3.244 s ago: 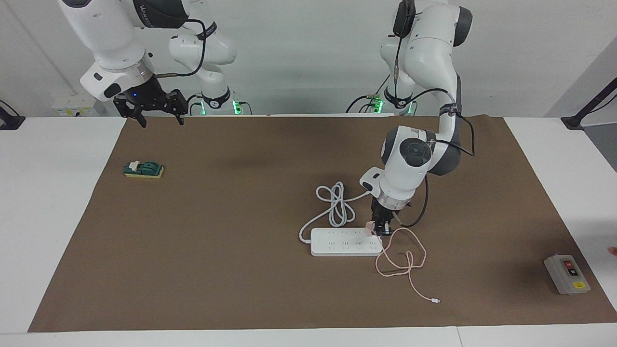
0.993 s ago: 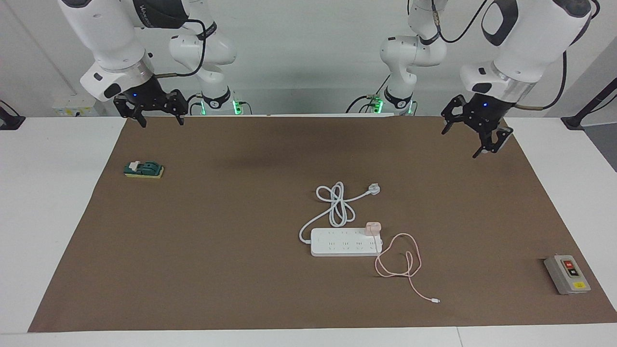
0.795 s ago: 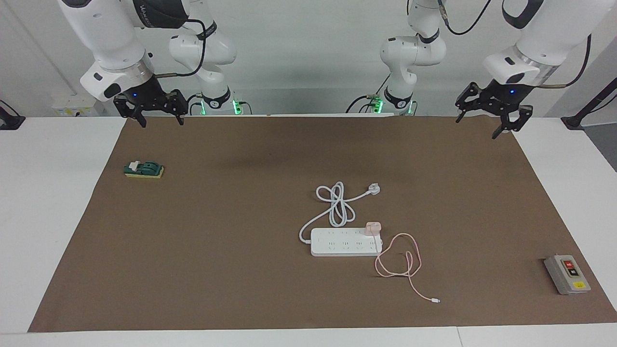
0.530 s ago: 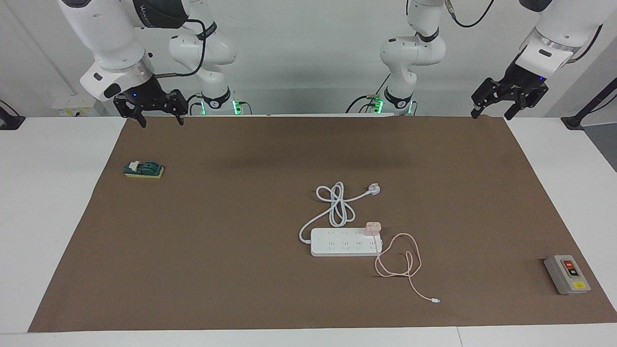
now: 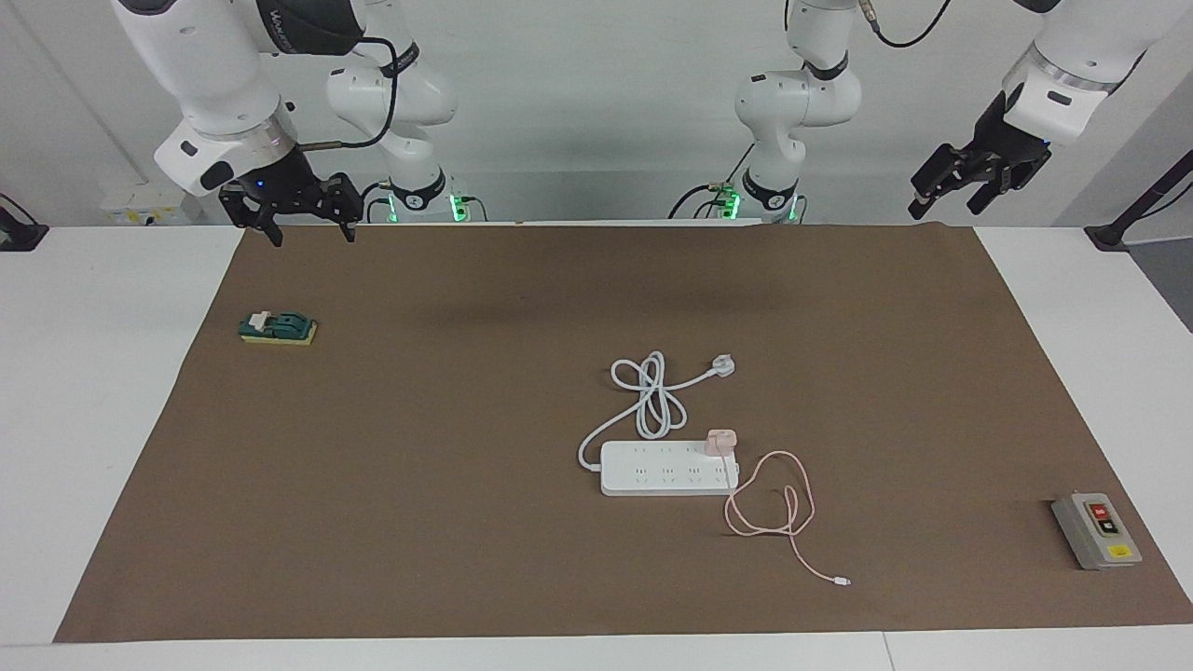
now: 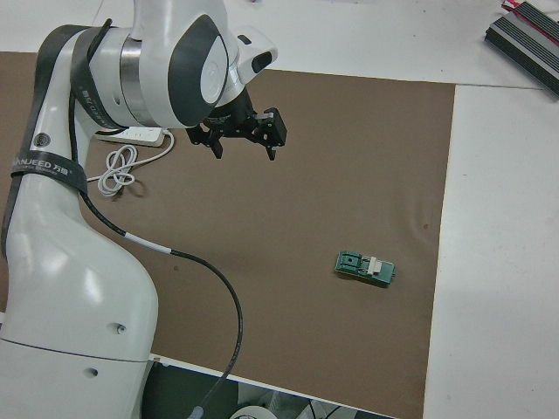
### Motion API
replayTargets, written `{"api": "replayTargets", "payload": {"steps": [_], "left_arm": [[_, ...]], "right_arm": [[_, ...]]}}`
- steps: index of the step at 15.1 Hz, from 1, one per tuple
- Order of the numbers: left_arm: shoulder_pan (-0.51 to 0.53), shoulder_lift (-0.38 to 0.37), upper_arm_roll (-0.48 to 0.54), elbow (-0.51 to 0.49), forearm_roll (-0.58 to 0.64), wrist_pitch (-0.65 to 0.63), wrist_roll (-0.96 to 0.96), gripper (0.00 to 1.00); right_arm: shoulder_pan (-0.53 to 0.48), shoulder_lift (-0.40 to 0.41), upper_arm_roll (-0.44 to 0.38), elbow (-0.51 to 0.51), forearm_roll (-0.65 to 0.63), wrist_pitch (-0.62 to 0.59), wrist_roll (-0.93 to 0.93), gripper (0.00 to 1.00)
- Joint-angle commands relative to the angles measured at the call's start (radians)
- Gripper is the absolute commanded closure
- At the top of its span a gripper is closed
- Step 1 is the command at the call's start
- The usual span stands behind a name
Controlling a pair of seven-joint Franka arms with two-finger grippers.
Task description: Plug charger into power strip
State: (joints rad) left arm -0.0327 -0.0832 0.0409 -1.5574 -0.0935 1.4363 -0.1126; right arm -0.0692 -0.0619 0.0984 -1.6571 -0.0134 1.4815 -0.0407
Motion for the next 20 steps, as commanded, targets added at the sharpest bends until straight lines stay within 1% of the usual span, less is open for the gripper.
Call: {"api": "replayTargets", "payload": {"steps": [1, 2, 5, 7, 8, 11, 12, 13, 16, 18, 20], "left_arm": [[-0.013, -0.023, -0.01, -0.021, 0.056, 0.004, -0.005, 0.0], [-0.025, -0.023, -0.01, -0.023, 0.082, 0.0, -0.002, 0.0], [-0.006, -0.013, -0.016, -0.018, 0.086, -0.014, 0.004, 0.0], [0.02, 0.041, -0.012, 0.002, 0.083, -0.029, 0.005, 0.0], [0.02, 0.066, -0.018, 0.048, 0.089, -0.051, 0.005, 0.0], [0.017, 0.069, -0.01, 0.062, 0.083, -0.031, 0.007, 0.0], [0.019, 0.079, -0.018, 0.065, 0.086, -0.03, 0.005, 0.0], [0.014, 0.103, -0.022, 0.065, 0.09, -0.036, 0.005, 0.0], [0.02, 0.106, -0.021, 0.066, 0.08, -0.034, 0.005, 0.0], [0.014, 0.082, -0.021, 0.054, 0.084, -0.031, 0.005, 0.0], [0.01, 0.079, -0.021, 0.042, 0.086, -0.027, 0.005, 0.0]], "right_arm": [[-0.011, -0.013, 0.004, -0.007, 0.018, 0.002, 0.012, 0.0], [-0.012, -0.013, 0.004, -0.007, 0.018, 0.002, 0.012, 0.0], [-0.012, -0.013, 0.004, -0.007, 0.018, 0.002, 0.012, 0.0], [-0.011, -0.013, 0.004, -0.007, 0.018, 0.002, 0.012, 0.0], [-0.012, -0.013, 0.004, -0.007, 0.018, 0.002, 0.012, 0.0], [-0.011, -0.013, 0.004, -0.007, 0.018, 0.002, 0.012, 0.0], [-0.011, -0.013, 0.004, -0.007, 0.018, 0.002, 0.012, 0.0], [-0.011, -0.013, 0.004, -0.007, 0.016, 0.002, 0.012, 0.0], [-0.012, -0.013, 0.004, -0.007, 0.016, 0.002, 0.012, 0.0], [-0.012, -0.013, 0.004, -0.007, 0.018, 0.002, 0.012, 0.0], [-0.012, -0.013, 0.004, -0.007, 0.016, 0.002, 0.012, 0.0]]}}
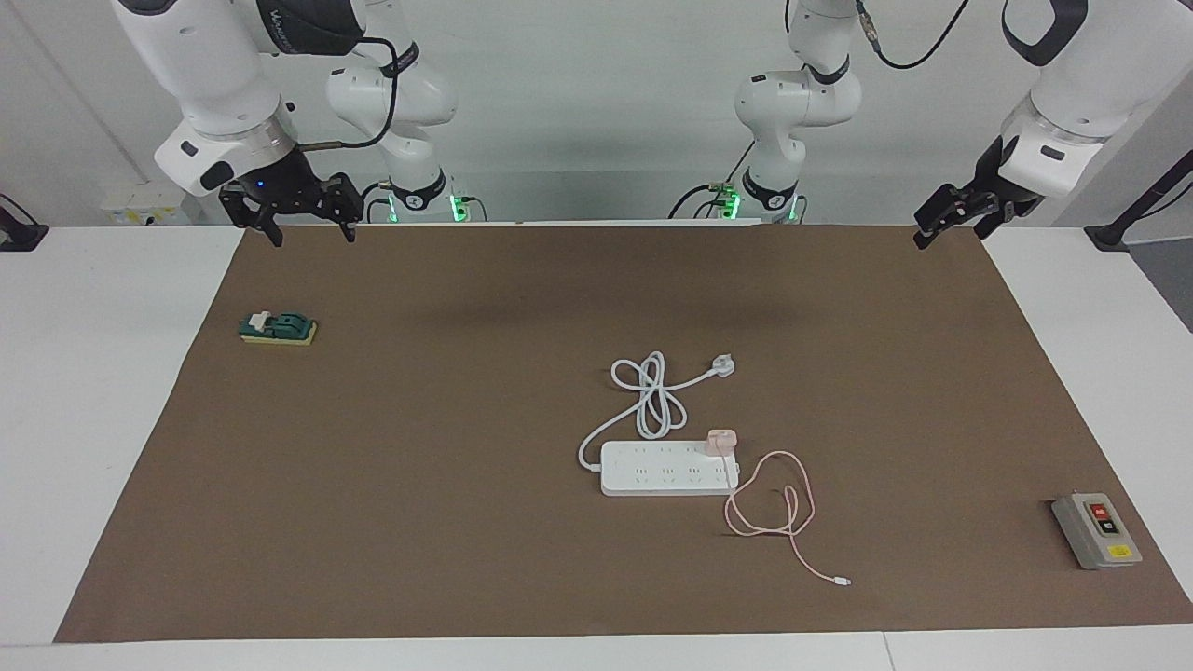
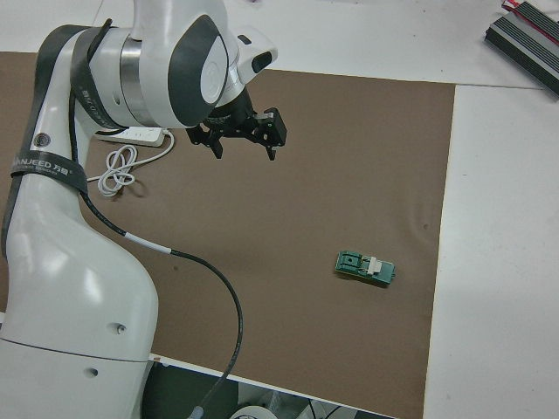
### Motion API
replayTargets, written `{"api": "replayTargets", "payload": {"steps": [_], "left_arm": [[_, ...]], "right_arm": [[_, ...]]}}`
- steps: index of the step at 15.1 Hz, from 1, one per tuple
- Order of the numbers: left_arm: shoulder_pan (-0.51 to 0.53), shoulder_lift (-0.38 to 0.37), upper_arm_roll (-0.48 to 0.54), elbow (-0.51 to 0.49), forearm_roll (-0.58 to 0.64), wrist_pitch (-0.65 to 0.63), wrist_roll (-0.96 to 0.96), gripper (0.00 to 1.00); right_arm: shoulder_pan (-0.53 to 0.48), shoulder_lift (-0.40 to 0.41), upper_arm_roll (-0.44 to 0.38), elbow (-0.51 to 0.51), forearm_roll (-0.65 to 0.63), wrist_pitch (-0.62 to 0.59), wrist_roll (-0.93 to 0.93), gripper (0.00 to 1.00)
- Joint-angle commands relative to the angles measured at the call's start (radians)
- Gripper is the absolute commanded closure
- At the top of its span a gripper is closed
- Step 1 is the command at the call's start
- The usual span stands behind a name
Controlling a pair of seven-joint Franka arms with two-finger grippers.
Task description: Plug charger into power strip
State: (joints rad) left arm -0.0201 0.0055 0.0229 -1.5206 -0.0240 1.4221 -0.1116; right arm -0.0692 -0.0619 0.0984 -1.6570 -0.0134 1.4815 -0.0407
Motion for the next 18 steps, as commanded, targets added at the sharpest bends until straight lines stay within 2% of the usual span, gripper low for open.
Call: {"api": "replayTargets", "payload": {"steps": [1, 18], "left_arm": [[-0.004, -0.012, -0.003, 0.005, 0.018, -0.012, 0.004, 0.0], [-0.008, -0.01, -0.004, 0.008, 0.016, 0.014, 0.006, 0.0]], "right_arm": [[-0.012, -0.013, 0.004, -0.007, 0.016, 0.002, 0.012, 0.0], [-0.011, -0.013, 0.004, -0.007, 0.018, 0.002, 0.012, 0.0]]}}
